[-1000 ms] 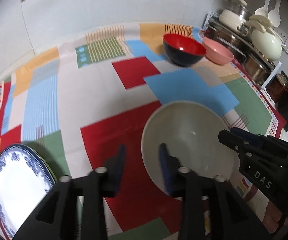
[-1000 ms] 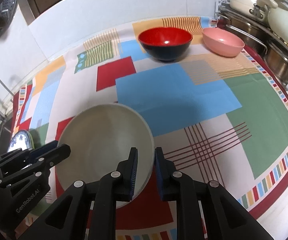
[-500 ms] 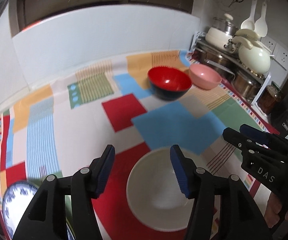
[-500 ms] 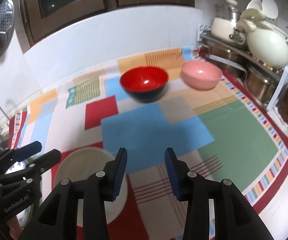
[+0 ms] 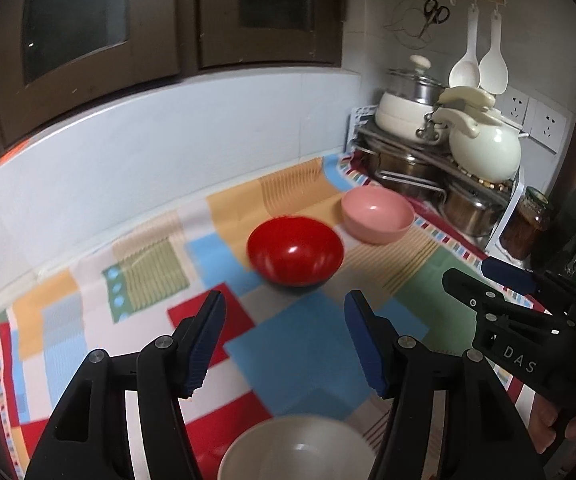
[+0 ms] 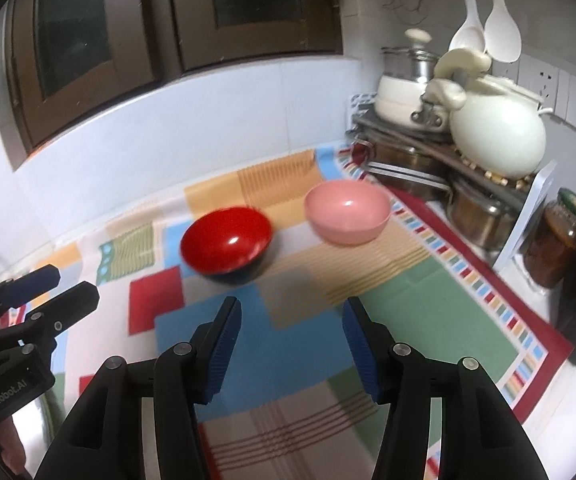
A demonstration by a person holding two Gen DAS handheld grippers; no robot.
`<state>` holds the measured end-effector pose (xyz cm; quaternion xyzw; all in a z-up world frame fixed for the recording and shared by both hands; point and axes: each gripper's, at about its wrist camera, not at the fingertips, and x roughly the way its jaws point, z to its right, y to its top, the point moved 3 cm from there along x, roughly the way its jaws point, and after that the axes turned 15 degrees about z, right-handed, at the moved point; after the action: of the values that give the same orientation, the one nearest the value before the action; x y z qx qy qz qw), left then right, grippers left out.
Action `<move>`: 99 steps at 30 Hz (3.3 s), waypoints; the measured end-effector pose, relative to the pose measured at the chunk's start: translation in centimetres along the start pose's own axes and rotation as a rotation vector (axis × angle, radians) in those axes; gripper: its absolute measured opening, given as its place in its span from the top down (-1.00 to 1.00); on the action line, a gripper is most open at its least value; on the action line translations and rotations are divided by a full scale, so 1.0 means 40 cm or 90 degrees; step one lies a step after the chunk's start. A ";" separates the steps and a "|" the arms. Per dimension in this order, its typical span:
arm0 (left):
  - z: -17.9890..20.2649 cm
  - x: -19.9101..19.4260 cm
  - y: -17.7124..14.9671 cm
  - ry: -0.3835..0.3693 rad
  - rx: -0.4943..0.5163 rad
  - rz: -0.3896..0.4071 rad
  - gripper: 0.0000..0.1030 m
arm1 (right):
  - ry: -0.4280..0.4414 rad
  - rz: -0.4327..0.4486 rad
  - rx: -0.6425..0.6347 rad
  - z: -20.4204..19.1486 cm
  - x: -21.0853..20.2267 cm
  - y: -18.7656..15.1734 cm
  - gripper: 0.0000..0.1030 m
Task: Organize plates and bowls
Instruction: 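Move both grippers past the red bowl to the pink bowl, then close both grippers on the rim of the pink bowl, then lift the pink bowl with both grippers and carry it toward the white bowl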
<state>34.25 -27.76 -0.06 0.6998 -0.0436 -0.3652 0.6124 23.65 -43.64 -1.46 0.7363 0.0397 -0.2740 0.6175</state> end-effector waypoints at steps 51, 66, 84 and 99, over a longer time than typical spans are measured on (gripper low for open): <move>0.271 0.816 0.055 -0.118 0.115 -0.257 0.26 | -0.135 -0.092 0.134 0.344 0.569 0.012 0.23; 0.276 0.845 0.040 -0.135 0.099 -0.283 0.82 | -0.108 -0.101 0.139 0.353 0.596 0.003 0.71; 0.235 0.659 0.083 -0.137 0.081 -0.242 0.83 | -0.087 -0.089 0.152 0.332 0.477 0.032 0.74; 0.117 0.402 0.046 -0.103 -0.004 -0.199 0.82 | -0.025 -0.068 0.096 0.202 0.289 0.052 0.74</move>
<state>44.05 -40.24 -5.72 0.6644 0.0178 -0.5115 0.5446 31.41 -54.89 -5.53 0.7721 0.0459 -0.3231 0.5452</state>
